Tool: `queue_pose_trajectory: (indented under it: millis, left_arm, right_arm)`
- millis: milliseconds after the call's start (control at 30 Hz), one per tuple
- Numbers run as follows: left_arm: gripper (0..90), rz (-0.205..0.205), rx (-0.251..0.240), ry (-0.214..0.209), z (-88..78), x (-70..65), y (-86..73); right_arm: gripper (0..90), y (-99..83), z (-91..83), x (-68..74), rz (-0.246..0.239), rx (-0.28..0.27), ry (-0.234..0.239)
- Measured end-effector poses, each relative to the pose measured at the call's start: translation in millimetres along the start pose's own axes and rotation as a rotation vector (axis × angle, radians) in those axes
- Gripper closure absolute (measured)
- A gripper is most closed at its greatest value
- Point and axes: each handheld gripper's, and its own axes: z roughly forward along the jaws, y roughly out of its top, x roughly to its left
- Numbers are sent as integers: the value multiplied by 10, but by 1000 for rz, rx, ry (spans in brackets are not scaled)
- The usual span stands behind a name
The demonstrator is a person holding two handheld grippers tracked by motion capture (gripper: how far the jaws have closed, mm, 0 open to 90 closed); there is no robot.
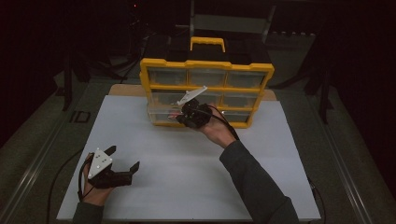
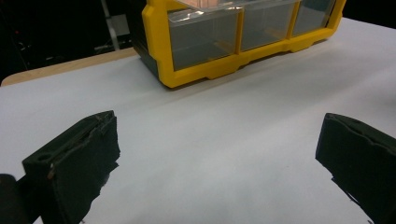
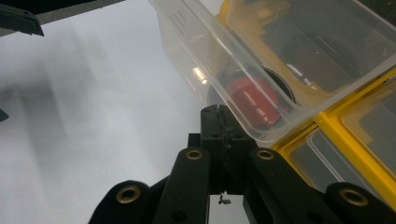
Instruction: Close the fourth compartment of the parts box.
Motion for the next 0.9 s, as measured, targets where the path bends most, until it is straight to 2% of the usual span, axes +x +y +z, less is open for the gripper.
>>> queue_pose_trajectory:
  millis: [900]
  left_arm:
    - [0,1,-1,5,-4,3,1]
  right_arm:
    - [896,52,64,-95,26,-16,-30]
